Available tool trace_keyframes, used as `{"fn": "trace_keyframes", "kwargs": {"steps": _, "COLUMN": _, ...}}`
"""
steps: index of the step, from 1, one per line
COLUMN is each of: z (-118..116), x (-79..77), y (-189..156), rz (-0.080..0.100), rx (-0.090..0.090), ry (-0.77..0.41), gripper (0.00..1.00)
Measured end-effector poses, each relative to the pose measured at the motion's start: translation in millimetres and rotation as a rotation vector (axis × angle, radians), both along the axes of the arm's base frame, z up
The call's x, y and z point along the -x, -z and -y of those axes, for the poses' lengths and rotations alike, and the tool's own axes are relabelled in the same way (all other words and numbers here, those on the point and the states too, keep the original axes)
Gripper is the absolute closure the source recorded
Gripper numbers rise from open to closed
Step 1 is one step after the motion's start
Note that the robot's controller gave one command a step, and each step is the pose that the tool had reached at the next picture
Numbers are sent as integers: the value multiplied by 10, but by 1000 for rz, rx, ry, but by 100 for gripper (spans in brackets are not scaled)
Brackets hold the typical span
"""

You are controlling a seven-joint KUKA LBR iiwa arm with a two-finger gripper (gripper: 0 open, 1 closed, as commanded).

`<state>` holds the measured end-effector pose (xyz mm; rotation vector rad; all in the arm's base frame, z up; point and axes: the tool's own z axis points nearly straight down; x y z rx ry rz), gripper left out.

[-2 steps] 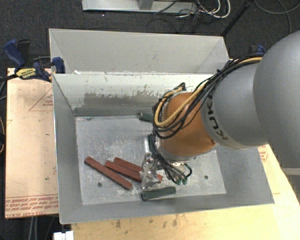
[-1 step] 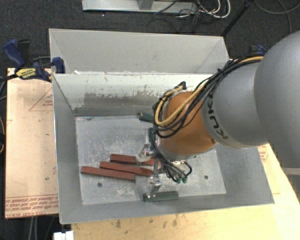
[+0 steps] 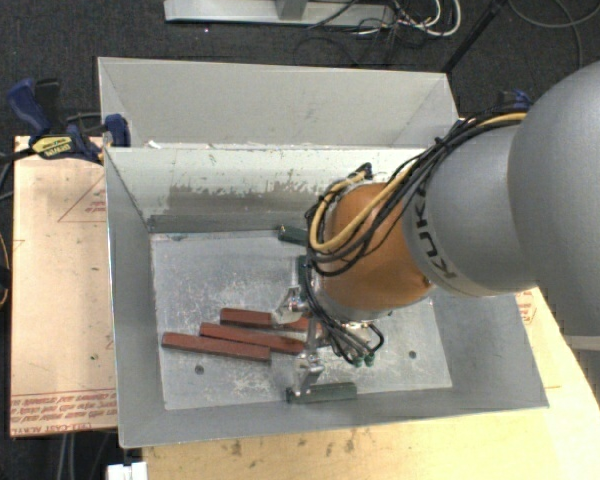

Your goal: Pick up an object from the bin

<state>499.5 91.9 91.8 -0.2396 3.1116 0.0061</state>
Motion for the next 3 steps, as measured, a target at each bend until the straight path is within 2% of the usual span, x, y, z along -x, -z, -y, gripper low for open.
{"fn": "trace_keyframes", "kwargs": {"steps": 1, "z": -456, "x": -505, "y": 88, "rz": 2, "rx": 7, "ry": -129, "gripper": 100}}
{"fn": "trace_keyframes", "kwargs": {"steps": 2, "z": -456, "x": -505, "y": 88, "rz": 2, "rx": 7, "ry": -129, "gripper": 100}}
{"fn": "trace_keyframes", "kwargs": {"steps": 3, "z": -560, "x": -369, "y": -1501, "rz": -10, "rx": 5, "ry": -196, "gripper": 100}}
